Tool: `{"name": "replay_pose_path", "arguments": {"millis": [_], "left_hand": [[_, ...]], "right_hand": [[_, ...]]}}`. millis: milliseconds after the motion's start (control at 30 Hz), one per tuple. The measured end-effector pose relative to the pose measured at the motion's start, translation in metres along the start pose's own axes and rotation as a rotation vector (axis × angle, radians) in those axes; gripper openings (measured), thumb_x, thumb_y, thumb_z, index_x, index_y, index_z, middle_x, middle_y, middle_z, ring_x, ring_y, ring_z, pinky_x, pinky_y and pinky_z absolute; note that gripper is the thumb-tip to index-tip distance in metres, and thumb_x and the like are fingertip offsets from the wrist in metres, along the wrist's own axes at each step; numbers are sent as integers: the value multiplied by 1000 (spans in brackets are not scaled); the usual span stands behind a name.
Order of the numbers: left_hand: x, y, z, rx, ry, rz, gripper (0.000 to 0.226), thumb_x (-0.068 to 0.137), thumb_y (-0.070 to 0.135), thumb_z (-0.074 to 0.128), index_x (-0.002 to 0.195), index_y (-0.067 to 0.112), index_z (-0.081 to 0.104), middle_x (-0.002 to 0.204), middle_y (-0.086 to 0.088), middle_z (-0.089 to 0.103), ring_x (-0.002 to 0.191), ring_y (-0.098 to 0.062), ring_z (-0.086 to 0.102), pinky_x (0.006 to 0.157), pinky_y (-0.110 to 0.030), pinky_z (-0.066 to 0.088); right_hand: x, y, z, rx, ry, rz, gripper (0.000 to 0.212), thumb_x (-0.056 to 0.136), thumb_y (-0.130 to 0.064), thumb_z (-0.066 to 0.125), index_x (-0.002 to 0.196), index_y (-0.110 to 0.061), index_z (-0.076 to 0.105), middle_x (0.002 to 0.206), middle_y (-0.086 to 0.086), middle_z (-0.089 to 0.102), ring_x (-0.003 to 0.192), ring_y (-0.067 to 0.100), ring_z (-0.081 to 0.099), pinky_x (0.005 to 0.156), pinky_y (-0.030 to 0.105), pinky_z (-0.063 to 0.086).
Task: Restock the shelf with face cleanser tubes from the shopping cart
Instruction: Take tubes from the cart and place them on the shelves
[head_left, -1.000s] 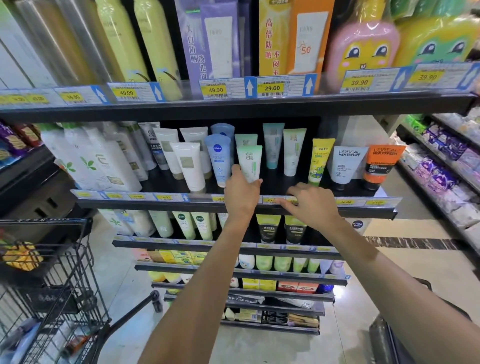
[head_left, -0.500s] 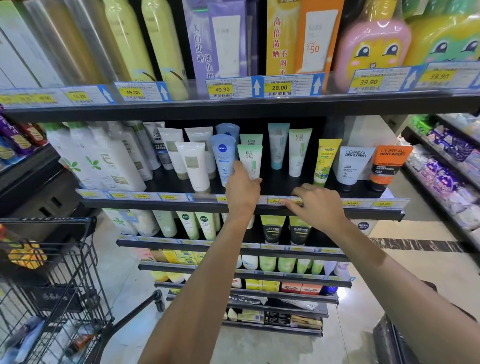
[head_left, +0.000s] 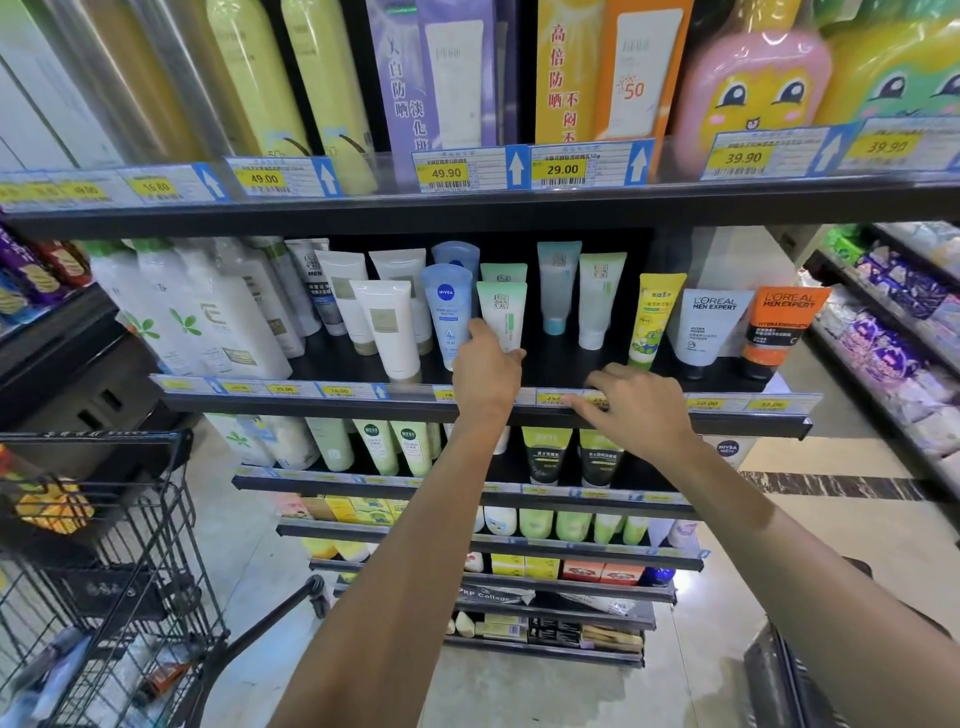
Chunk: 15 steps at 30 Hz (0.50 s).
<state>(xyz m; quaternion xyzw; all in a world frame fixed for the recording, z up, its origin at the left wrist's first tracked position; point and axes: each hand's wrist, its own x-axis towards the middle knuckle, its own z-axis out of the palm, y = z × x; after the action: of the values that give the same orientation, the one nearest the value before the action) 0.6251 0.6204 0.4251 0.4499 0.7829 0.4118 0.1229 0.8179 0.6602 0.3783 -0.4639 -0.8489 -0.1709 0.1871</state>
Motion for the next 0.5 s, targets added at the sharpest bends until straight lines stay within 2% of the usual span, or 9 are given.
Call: {"name": "replay_pose_path", "arguments": {"millis": [267,500], "left_hand": [[0,-4,-3,31,-9,23,46,90,27,76,118,7,47,112,-17,67,100,-38,66,80,-49,57],[-4,-8,-5,78,-12,31,50,90,31,76,122,8,46,112,-17,66,100,-38,65,74,-43,52]], "right_hand": [[0,0,0,-4,2,-6,65,94,-77,33,99,-27,74,86,-7,67,77,18,67,50,26,36],[0,-1,-1,-24,-10,-13,58,96,-74,41,98,-26,74,86,-7,67,77,18,67,51,26,31]]}}
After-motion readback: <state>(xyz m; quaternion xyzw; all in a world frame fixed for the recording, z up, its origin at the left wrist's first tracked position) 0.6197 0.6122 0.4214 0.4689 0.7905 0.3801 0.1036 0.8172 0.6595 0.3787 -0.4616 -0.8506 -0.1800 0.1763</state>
